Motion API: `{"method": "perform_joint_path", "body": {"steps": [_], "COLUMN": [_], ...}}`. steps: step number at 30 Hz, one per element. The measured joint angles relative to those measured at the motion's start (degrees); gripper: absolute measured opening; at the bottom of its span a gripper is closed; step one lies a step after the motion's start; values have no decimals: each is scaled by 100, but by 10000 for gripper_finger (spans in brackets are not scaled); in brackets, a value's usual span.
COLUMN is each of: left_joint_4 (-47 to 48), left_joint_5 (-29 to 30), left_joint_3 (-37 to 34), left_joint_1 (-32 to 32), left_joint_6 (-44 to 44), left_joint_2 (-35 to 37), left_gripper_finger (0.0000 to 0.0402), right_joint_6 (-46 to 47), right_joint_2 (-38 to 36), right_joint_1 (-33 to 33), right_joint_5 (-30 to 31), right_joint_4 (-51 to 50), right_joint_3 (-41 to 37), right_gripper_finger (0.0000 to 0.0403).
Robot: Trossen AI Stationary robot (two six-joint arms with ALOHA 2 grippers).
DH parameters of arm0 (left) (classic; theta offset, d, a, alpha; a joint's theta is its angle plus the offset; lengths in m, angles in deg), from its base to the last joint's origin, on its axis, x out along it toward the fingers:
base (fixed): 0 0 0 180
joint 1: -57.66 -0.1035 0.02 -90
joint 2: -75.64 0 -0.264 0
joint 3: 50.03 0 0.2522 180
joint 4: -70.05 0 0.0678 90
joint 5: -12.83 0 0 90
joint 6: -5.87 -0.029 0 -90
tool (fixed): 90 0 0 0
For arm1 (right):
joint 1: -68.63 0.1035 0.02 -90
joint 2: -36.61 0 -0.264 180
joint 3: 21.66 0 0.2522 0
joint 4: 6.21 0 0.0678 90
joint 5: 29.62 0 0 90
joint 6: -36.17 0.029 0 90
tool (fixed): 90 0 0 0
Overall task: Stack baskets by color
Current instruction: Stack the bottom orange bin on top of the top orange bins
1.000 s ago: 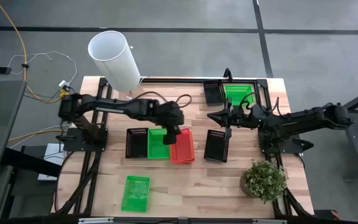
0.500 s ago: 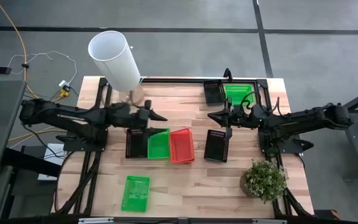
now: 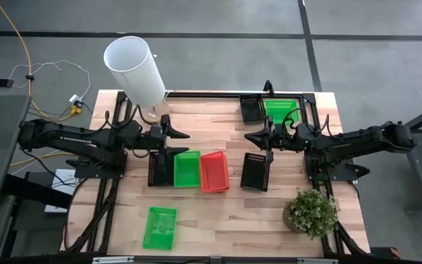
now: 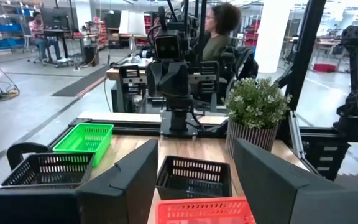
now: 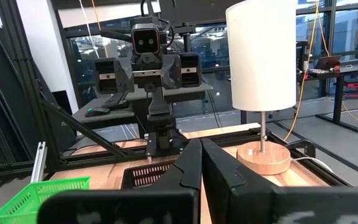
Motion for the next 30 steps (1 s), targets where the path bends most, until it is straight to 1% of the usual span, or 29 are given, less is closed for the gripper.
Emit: {"method": "perform_joint_path", "body": {"steps": [7,10,13,17,18,19,21,25,27,30], "left_joint_4": [24,101,368,664,696,659,449,-352,-882,-1626], "left_joint_5": [0,2,125,555,697,810,989,1327,1452,1456], "left_joint_3": [0,0,0,0,-6,-50,-277,-1054,-1422,-1841], "left_joint_1": [0,8,107,448,547,646,832,1113,1200,1288], "left_joint_6": [-61,-109,-224,-531,-585,-602,-634,-663,-622,-614], "left_joint_2": [31,240,452,774,843,908,1044,1282,1385,1478], "left_gripper_finger": [194,173,128,32,17,10,12,2,2,1], "right_joint_6": [71,96,188,195,195,195,195,305,343,337], "right_joint_2": [0,0,0,0,2,2,2,94,308,823], "right_joint_1": [0,2,2,4,4,4,4,88,277,623], "right_joint_5": [-2,-105,-256,-457,-467,-487,-486,-514,-406,-82], "right_joint_4": [0,-4,-73,-280,-340,-393,-449,-424,-304,128], "right_joint_3": [0,0,0,-2,-2,-2,-4,-4,-4,-4], "right_gripper_finger": [0,0,0,0,0,0,0,0,0,0]}}
